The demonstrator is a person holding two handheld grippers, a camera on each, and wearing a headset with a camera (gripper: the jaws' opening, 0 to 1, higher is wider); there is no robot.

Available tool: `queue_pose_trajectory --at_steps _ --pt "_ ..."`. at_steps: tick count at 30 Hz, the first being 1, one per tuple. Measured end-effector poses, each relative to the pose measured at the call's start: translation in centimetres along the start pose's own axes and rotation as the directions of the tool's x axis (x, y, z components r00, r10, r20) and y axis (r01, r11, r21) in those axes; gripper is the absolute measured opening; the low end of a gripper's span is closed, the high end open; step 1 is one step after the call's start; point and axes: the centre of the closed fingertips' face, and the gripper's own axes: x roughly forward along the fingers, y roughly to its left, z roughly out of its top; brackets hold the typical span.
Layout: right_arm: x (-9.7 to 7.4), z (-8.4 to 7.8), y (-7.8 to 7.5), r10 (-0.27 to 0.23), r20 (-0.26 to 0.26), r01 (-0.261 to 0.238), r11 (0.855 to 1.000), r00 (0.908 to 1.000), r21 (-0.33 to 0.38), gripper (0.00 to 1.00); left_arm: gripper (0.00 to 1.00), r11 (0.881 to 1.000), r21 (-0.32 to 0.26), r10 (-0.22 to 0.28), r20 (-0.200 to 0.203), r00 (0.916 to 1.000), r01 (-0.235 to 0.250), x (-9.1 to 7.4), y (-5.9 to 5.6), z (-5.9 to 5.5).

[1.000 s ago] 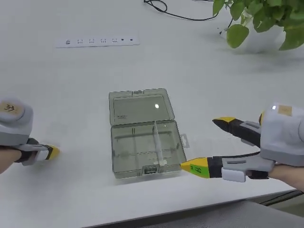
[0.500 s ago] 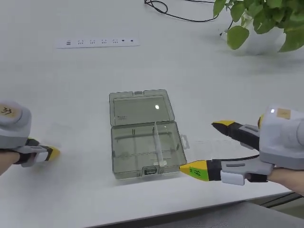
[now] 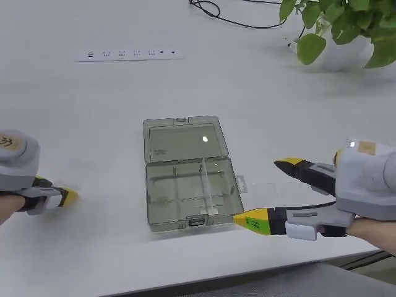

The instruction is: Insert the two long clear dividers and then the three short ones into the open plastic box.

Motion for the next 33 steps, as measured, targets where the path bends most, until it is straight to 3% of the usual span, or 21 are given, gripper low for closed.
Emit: queue_pose_trajectory --at_steps 10,21,24,33 --pt "0.4 -0.1 0.4 0.004 -0.002 -0.004 1.0 1.0 0.009 0.93 0.3 0.999 -0.04 -0.012 0.031 0.9994 0.013 -0.3 -0.1 0.3" --pt "0.6 0.5 0.4 -0.003 0.019 0.002 0.998 0.9998 0.07 0.87 0.3 0.996 -0.074 -0.048 0.127 0.9907 0.058 -1.3 -1.7 3.0" --pt "0.6 0.7 0.4 -0.009 0.025 0.006 0.996 0.9996 0.09 0.87 0.3 0.991 -0.095 -0.076 0.179 0.981 0.094 -1.7 -2.6 4.5" --pt "1.7 1.5 0.1 -0.025 0.036 0.019 0.986 0.999 0.165 0.8 0.3 0.984 -0.063 -0.143 0.278 0.9498 0.166 -2.7 -6.5 8.7"
